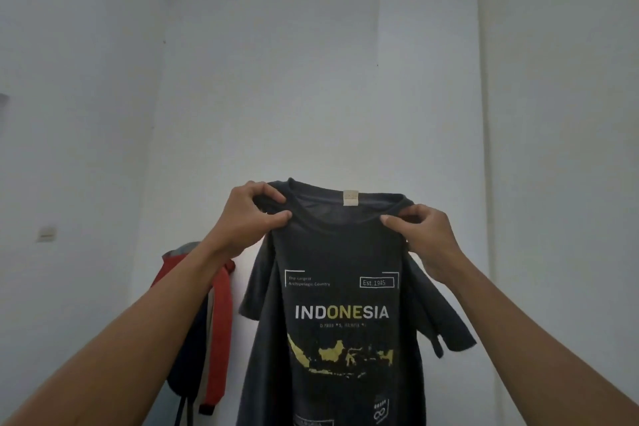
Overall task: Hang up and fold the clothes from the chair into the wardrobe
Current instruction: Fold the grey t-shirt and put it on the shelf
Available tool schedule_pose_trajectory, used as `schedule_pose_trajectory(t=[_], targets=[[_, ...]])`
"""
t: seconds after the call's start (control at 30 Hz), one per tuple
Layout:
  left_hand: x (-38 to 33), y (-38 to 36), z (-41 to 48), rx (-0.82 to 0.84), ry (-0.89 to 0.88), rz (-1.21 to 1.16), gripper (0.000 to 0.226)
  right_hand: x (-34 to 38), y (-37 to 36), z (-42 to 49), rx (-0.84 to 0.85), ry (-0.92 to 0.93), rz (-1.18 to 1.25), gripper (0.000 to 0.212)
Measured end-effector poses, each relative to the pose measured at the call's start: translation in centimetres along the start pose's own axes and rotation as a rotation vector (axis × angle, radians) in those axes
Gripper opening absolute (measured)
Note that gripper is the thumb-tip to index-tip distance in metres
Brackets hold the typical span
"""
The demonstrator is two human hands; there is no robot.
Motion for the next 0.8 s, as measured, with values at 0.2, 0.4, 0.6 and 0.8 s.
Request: schedule_pose_trajectory(t=[0.2, 0.4, 0.6, 0.8], targets=[[-0.8, -0.8, 0.6, 0.102, 0.110, -0.570, 0.036, 0.7, -1.5, 0.1, 0.076, -0.024, 0.304, 0.034], [-0.9, -2.4, 0.4, 0.081, 0.209, -0.816, 0.040, 0.9, -2.4, 0.1, 0.143, -0.064, 0.480, 0.031], [-0.8, -3.6, 0.5, 0.019, 0.329, -1.001, 0.036, 0.2, -2.9, 0.1, 0.104, -0.089, 0.666, 0.027], [-1.5, -4.2, 0.8, -0.033, 0.459, -0.992, 0.017, -0.4, -3.3, 0.0, 0.090, -0.148, 0.712, 0.019]])
Point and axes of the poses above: each hand's wrist, its own z-axis towards the middle knuckle, its own y-axis out of the back of the hand, x = y × z, the point moved 2 cm from there along z, towards the middle knuckle, and after that the axes turned 7 degrees about z, right-handed, at the moved point
